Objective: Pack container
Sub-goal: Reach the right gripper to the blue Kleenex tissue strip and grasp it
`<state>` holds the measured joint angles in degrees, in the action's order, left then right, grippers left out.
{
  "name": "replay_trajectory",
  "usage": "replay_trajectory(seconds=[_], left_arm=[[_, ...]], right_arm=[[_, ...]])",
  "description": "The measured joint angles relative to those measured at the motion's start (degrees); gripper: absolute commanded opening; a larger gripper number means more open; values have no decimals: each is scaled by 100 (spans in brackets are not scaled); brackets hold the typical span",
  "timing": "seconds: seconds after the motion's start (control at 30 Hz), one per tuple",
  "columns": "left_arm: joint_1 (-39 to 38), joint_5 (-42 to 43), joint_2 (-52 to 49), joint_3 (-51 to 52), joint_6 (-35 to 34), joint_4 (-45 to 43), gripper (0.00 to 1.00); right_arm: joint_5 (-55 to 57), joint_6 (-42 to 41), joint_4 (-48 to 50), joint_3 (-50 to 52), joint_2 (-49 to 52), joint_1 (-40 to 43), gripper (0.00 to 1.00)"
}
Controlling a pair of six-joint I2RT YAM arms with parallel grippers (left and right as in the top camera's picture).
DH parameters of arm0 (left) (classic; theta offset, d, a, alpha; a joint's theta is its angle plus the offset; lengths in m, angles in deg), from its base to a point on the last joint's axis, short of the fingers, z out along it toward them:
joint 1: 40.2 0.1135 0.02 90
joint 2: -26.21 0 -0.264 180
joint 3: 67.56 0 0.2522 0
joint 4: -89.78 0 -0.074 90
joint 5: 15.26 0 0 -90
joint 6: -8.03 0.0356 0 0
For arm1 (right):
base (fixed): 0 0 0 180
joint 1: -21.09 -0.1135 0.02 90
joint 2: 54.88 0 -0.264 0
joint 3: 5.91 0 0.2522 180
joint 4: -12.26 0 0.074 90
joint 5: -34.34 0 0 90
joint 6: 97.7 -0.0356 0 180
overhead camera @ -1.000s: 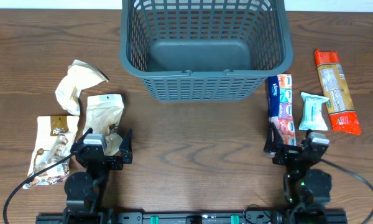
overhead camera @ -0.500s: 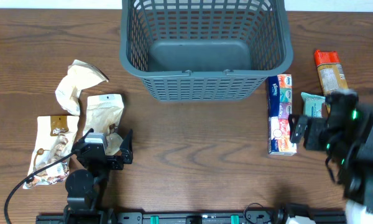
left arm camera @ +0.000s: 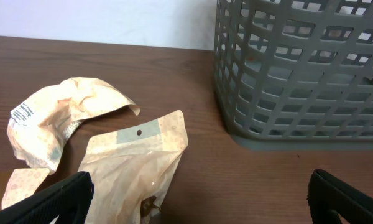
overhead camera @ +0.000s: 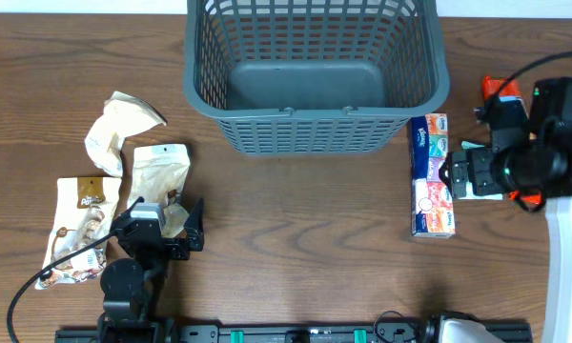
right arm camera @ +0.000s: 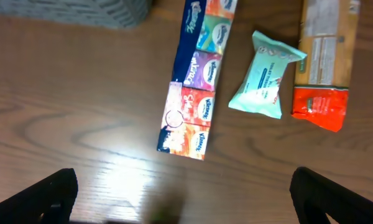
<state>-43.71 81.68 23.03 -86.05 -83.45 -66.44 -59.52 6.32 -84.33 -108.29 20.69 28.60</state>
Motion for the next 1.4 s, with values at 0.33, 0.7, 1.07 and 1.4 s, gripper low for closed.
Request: replay_trajectory(seconds=[0.33,0.7,1.07,1.4], left_arm=[[0,-26,0,0,0,0,99],[0,-116,0,0,0,0,99],[0,-136,0,0,0,0,99],[0,-136,0,0,0,0,99]], right_arm=[[26,197,387,13,793,0,99],[37,251,1318,212,1668,0,99],[37,184,2911,2009,1779,39,99],[46,66,3950,3049,1779,39,99]])
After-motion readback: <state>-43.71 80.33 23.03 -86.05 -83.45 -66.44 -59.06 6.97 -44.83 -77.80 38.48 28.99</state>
